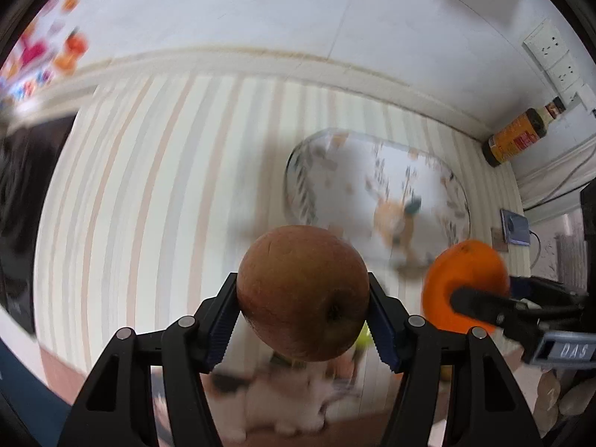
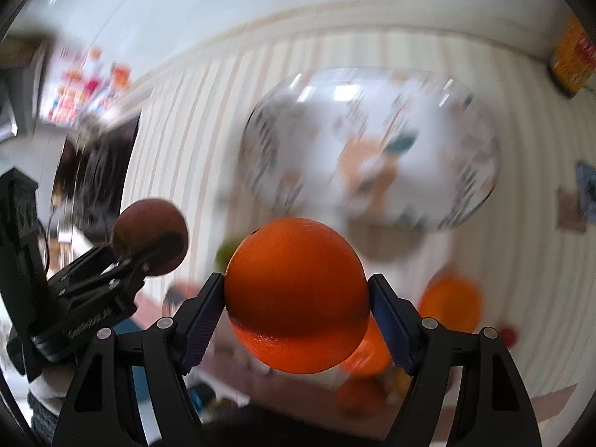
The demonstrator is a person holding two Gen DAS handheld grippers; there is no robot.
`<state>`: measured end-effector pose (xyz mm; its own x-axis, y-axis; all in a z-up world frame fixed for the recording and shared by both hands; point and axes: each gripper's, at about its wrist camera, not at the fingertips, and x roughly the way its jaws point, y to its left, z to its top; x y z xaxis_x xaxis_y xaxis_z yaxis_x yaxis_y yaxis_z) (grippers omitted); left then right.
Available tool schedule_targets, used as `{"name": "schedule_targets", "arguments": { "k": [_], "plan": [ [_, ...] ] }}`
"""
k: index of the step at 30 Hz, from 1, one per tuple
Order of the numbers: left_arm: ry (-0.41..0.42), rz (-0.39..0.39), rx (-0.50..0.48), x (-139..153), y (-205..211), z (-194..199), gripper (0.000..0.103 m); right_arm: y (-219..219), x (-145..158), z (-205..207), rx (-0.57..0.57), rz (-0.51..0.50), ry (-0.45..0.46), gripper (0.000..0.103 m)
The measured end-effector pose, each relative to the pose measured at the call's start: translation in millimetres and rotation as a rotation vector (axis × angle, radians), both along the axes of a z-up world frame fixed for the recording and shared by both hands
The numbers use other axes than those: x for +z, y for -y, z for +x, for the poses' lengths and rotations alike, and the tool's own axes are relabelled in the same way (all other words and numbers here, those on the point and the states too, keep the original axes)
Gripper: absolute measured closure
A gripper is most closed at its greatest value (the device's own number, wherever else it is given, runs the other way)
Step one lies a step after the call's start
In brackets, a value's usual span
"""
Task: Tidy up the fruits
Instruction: 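Carry the brown apple and orange onto the floral plate and release both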
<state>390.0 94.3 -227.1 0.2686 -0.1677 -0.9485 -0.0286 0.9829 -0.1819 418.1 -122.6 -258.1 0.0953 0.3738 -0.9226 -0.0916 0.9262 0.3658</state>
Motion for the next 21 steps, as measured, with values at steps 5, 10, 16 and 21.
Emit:
{"name": "schedule_targets", "arguments": {
  "k": [5, 10, 16, 21],
  "plan": [
    [-0.051, -0.009, -0.071, -29, 28, 66, 0.042, 22, -18, 72, -0.104, -0.052, -0.013, 0.024],
    [-0.129, -0.029, -0.105, -63, 44, 110, 0.042, 26, -42, 113, -0.154, -0.101, -0.05, 0.024],
    [-0.182, -0.025, -0.146, -83, 57, 125, 0.042, 33, -55, 116, -0.174, -0.108, -0.07, 0.024],
    [-0.21, -0.017, -0.161, -90, 63, 131, 0.042, 36, -71, 119, -0.199, -0.103, -0.086, 0.023]
  ]
}}
